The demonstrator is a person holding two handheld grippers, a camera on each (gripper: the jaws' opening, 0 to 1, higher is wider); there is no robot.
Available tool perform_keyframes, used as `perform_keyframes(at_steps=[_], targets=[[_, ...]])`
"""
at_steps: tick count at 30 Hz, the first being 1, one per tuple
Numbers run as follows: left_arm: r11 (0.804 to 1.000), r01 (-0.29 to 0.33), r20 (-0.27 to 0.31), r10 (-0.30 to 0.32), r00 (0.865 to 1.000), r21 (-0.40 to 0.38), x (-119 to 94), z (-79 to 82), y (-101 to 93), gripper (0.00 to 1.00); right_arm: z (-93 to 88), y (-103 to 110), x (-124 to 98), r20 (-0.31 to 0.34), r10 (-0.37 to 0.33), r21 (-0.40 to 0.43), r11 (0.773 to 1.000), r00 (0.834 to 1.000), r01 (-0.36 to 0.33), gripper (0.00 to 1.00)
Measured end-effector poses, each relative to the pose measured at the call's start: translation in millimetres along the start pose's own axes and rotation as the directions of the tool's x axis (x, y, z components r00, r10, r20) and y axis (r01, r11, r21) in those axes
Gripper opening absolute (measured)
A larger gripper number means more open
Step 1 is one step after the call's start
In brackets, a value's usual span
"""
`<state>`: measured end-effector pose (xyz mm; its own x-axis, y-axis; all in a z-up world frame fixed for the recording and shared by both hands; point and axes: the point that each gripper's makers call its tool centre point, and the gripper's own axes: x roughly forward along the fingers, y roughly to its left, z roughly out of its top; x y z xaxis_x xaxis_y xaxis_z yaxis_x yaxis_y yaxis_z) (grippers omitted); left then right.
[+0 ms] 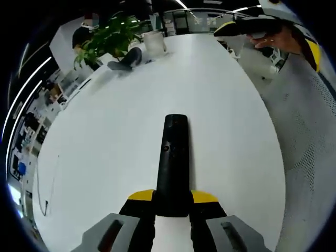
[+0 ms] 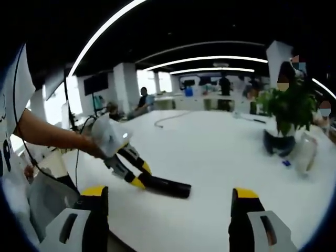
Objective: Press the specified remote control buttons in sequence, fully releasing each button before pressing the next.
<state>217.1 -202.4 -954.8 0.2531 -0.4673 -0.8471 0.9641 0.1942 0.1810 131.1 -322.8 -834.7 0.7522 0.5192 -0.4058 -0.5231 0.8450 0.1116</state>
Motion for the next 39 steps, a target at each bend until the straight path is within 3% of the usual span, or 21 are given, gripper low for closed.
perform_keyframes(at_steps=[11, 39], targets=[[0.999, -0.029, -0.03, 0.03, 0.999, 0.046, 3.8, -1.6, 43.7, 0.23, -4.0, 0.0, 2.3, -0.024, 0.003, 0.009, 1.0, 1.0, -0.003, 0.96], [0.986, -0.069, -0.068, 0.08, 0.994, 0.151, 24.3, 1.1, 133.2, 0.23, -15.4, -4.1, 8.4, -0.087, -0.015, 0.027, 0.999, 0.996, 0.017, 0.94]])
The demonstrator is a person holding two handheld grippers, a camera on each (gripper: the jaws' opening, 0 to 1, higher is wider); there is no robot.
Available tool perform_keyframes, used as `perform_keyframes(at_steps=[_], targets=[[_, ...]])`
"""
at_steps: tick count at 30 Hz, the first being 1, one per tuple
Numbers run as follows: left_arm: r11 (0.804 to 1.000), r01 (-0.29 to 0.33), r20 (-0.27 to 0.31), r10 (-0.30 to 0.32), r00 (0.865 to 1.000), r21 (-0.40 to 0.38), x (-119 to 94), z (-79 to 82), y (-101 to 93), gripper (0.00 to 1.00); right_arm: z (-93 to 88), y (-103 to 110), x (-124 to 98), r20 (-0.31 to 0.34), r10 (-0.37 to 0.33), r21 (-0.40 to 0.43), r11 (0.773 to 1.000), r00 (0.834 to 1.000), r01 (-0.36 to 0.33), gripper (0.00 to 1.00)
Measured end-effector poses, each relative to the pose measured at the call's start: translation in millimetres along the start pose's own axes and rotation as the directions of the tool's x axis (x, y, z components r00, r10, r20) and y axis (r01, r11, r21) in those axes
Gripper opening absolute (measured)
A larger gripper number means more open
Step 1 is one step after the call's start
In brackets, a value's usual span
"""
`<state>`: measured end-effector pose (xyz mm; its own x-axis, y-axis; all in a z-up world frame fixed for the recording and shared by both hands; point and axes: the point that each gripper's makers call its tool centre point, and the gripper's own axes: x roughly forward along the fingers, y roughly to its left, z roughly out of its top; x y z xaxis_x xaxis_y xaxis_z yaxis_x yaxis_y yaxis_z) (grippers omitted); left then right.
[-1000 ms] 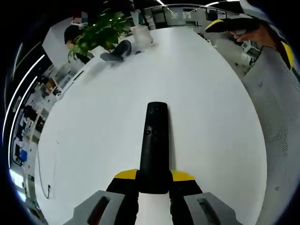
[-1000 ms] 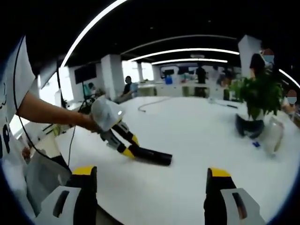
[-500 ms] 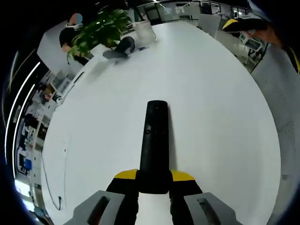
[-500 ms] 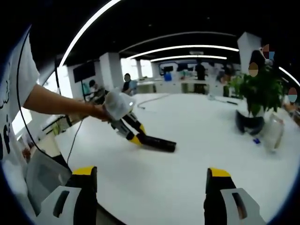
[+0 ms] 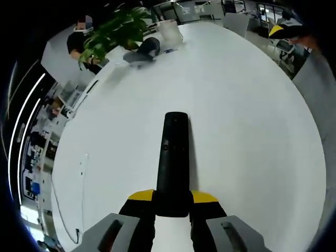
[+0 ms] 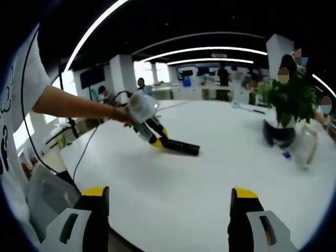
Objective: Press the specified remote control buttons in sequence, fully releasing each button before pressing the next.
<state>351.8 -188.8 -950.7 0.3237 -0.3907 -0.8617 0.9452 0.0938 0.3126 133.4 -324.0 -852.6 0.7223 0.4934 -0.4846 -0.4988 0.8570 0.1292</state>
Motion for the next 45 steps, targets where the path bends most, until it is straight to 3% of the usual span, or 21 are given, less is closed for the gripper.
perform_keyframes(at_steps=[9, 17, 27, 33, 35, 36, 38, 41, 45], targets=[[0.999, 0.008, -0.043, -0.006, 0.999, 0.033, 13.5, -10.6, 18.5, 0.23, -3.2, -2.3, 1.0, -0.017, -0.009, 0.007, 1.0, 1.0, 0.009, 0.94], [1.0, 0.003, -0.042, -0.002, 0.999, 0.015, 19.1, -12.9, 34.1, 0.23, -6.4, -4.0, 2.4, -0.034, -0.013, 0.019, 1.0, 0.999, 0.014, 0.94], [0.997, 0.063, -0.041, -0.061, 0.997, 0.039, 24.6, -8.6, 34.5, 0.24, -9.8, -2.9, 3.5, -0.05, -0.007, 0.019, 1.0, 0.999, 0.008, 0.93], [0.998, 0.058, -0.044, -0.056, 0.997, 0.029, 24.1, -8.8, 34.2, 0.24, -10.4, -1.5, 2.9, -0.052, -0.005, 0.009, 1.0, 0.999, 0.006, 0.92], [0.999, -0.047, -0.002, 0.047, 0.999, 0.004, 25.7, -4.1, 47.2, 0.26, -11.0, -1.1, 2.8, -0.054, -0.004, 0.009, 1.0, 0.999, 0.005, 0.92], [0.998, -0.027, 0.019, 0.026, 0.999, 0.052, 26.4, 0.5, 43.8, 0.26, -10.9, -1.0, 2.7, -0.053, -0.005, 0.006, 1.0, 0.999, 0.005, 0.92], [0.998, -0.022, -0.013, 0.022, 1.0, 0.052, 29.3, -1.7, 37.1, 0.21, -10.5, -0.5, 2.6, -0.051, -0.005, 0.003, 1.0, 0.999, 0.005, 0.92], [0.996, -0.065, -0.016, 0.066, 0.998, 0.065, 29.7, 0.9, 39.8, 0.19, -10.2, -0.8, 2.6, -0.05, -0.006, 0.0, 1.0, 0.999, 0.006, 0.92], [0.994, -0.108, -0.04, 0.106, 0.994, -0.033, 28.6, -1.1, 47.2, 0.23, -8.9, -2.0, 1.8, -0.043, -0.011, 0.003, 1.0, 0.999, 0.011, 0.92]])
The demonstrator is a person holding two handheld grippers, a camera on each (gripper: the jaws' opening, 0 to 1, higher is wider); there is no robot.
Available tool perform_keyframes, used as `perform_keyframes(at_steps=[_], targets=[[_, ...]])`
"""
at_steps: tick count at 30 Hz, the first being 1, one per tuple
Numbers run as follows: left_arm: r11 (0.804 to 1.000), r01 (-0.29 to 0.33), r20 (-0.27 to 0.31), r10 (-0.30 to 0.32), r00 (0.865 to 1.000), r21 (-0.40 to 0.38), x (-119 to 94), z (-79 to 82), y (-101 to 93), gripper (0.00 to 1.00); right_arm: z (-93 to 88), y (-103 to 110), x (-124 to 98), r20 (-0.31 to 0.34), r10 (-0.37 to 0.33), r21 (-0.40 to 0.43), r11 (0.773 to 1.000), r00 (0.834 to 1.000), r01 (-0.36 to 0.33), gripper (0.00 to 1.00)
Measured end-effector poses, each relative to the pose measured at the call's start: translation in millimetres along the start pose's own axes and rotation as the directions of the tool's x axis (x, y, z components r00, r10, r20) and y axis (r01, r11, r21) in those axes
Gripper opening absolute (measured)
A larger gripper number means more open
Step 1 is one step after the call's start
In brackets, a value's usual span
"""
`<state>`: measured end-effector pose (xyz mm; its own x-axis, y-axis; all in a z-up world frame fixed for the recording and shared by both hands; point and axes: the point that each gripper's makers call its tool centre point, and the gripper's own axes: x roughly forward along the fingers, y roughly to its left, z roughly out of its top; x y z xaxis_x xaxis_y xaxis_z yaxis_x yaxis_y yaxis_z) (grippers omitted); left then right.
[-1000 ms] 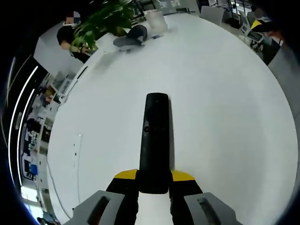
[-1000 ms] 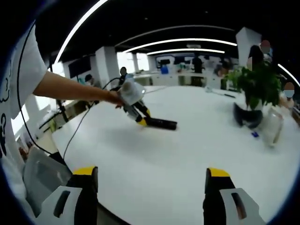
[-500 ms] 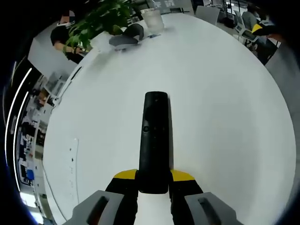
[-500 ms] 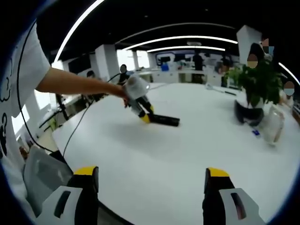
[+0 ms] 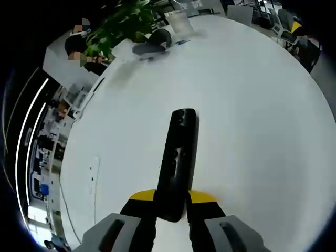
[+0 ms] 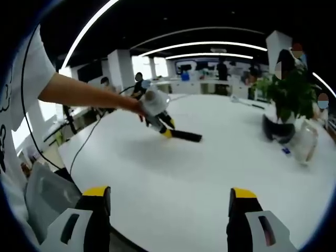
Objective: Press the specified remote control buttons in sequence, fully releasing each button before pressing the next.
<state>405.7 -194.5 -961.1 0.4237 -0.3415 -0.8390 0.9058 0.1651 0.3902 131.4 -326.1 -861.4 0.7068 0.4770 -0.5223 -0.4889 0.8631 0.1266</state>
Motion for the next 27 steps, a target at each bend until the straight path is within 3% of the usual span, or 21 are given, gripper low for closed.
perform_keyframes(at_steps=[5, 8, 11, 17, 21, 24, 27], targets=[[0.991, -0.047, 0.0, 0.048, 0.999, -0.125, -1.2, -3.9, 10.4, 0.36, 0.2, 0.2, -0.2, 0.001, -0.004, -0.006, 1.0, 1.0, 0.004, 0.92], [0.958, -0.068, 0.009, 0.073, 0.997, -0.28, -3.2, -5.5, 19.1, 0.54, 0.5, 0.0, 0.0, 0.002, -0.007, -0.007, 1.0, 1.0, 0.007, 0.92], [0.939, -0.103, 0.011, 0.113, 0.994, -0.329, -4.3, -8.2, 26.8, 0.74, -1.1, 0.0, 0.5, -0.009, -0.011, -0.017, 1.0, 1.0, 0.011, 0.92], [0.876, -0.096, 0.054, 0.137, 0.989, -0.473, -5.4, -5.7, 23.6, 0.89, 0.4, 0.4, 0.1, -0.003, -0.011, -0.028, 1.0, 1.0, 0.011, 0.92], [0.781, -0.047, 0.117, 0.153, 0.981, -0.623, -11.2, 1.0, 20.1, 0.94, 2.2, -2.7, -1.0, 0.008, -0.024, -0.015, 1.0, 1.0, 0.024, 0.93], [0.728, -0.036, 0.153, 0.192, 0.969, -0.685, -18.5, 2.4, 19.1, 0.98, 6.2, -3.6, -3.0, 0.029, -0.026, -0.006, 1.0, 0.999, 0.026, 0.97], [0.645, 0.018, 0.194, 0.203, 0.96, -0.764, -27.4, 0.4, 8.0, 1.0, 10.1, -4.9, -3.7, 0.054, -0.037, -0.015, 0.999, 0.998, 0.038, 0.99]])
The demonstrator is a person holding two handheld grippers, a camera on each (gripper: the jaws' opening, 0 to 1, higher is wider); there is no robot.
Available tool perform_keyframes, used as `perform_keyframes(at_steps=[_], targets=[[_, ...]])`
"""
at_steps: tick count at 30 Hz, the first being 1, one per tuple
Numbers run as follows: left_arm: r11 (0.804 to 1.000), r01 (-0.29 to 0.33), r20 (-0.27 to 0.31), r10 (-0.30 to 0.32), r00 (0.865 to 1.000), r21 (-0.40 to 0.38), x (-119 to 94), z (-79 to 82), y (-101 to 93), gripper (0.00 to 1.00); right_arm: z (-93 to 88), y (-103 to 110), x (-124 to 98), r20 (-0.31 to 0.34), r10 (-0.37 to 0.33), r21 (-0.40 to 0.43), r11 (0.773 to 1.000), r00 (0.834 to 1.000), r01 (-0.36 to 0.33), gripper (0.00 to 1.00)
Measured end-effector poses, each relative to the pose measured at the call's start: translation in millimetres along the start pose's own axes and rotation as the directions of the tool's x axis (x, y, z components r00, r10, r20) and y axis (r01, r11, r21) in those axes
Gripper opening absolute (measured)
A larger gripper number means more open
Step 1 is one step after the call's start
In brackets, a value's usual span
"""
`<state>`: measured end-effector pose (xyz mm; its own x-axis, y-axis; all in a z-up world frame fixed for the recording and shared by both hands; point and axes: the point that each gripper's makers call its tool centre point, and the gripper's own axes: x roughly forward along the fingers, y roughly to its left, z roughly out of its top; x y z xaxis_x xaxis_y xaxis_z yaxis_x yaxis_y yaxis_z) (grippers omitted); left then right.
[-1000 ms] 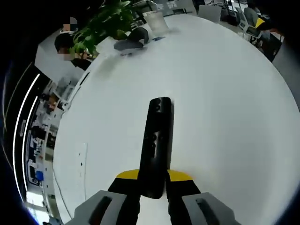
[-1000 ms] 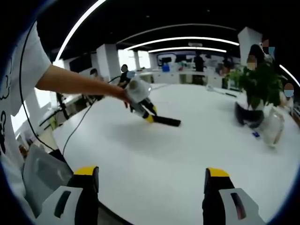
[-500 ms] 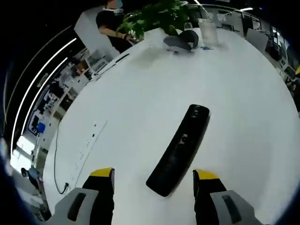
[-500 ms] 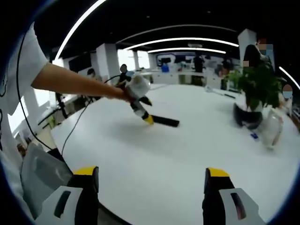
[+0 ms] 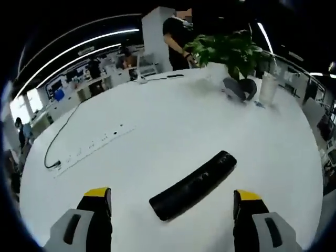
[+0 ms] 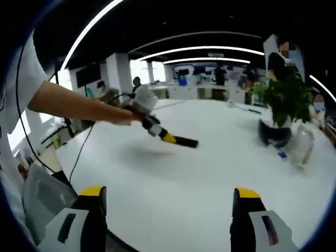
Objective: Press the specified remote control buttons in sequence, fully releasing each button before pressing the next.
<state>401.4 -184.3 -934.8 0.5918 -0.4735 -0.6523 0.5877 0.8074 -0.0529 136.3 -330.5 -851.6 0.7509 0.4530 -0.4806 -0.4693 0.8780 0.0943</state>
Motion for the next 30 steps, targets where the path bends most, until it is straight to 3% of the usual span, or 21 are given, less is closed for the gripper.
perform_keyframes(at_steps=[2, 5, 10, 13, 17, 20, 23, 30], targets=[[0.996, 0.026, 0.03, -0.023, 0.999, -0.086, -9.4, -2.4, -6.4, 1.0, -0.9, -0.6, 0.3, -0.003, -0.003, -0.001, 1.0, 1.0, 0.003, 0.99], [0.992, 0.015, 0.074, -0.006, 0.997, -0.129, -20.5, -1.5, -6.7, 1.0, -0.1, -1.4, -0.1, 0.002, -0.005, 0.002, 1.0, 1.0, 0.005, 0.99], [0.99, -0.009, 0.093, 0.022, 0.995, -0.139, -34.9, -4.0, -5.2, 1.0, 0.7, -2.0, -1.4, 0.007, -0.011, 0.0, 1.0, 1.0, 0.011, 0.99], [0.988, -0.06, 0.1, 0.075, 0.992, -0.144, -44.2, -4.2, 0.9, 1.0, 2.4, -3.0, -2.2, 0.016, -0.018, -0.005, 1.0, 1.0, 0.018, 0.99], [0.982, -0.105, 0.15, 0.129, 0.98, -0.159, -56.7, 2.1, 7.8, 1.0, 2.9, -4.9, -2.3, 0.017, -0.025, -0.001, 1.0, 1.0, 0.025, 0.99], [0.981, -0.084, 0.154, 0.112, 0.982, -0.176, -62.0, 1.6, 5.2, 0.99, 3.1, -6.6, -2.3, 0.021, -0.033, 0.0, 0.999, 0.999, 0.033, 0.99], [0.981, -0.119, 0.169, 0.145, 0.975, -0.152, -73.8, -0.8, 6.6, 0.97, 3.7, -6.4, -2.2, 0.023, -0.033, -0.005, 0.999, 0.999, 0.033, 0.99], [0.98, -0.124, 0.186, 0.152, 0.971, -0.156, -97.7, -16.0, 1.2, 1.0, 5.0, -7.0, -2.6, 0.029, -0.042, -0.012, 0.999, 0.999, 0.042, 0.99]])
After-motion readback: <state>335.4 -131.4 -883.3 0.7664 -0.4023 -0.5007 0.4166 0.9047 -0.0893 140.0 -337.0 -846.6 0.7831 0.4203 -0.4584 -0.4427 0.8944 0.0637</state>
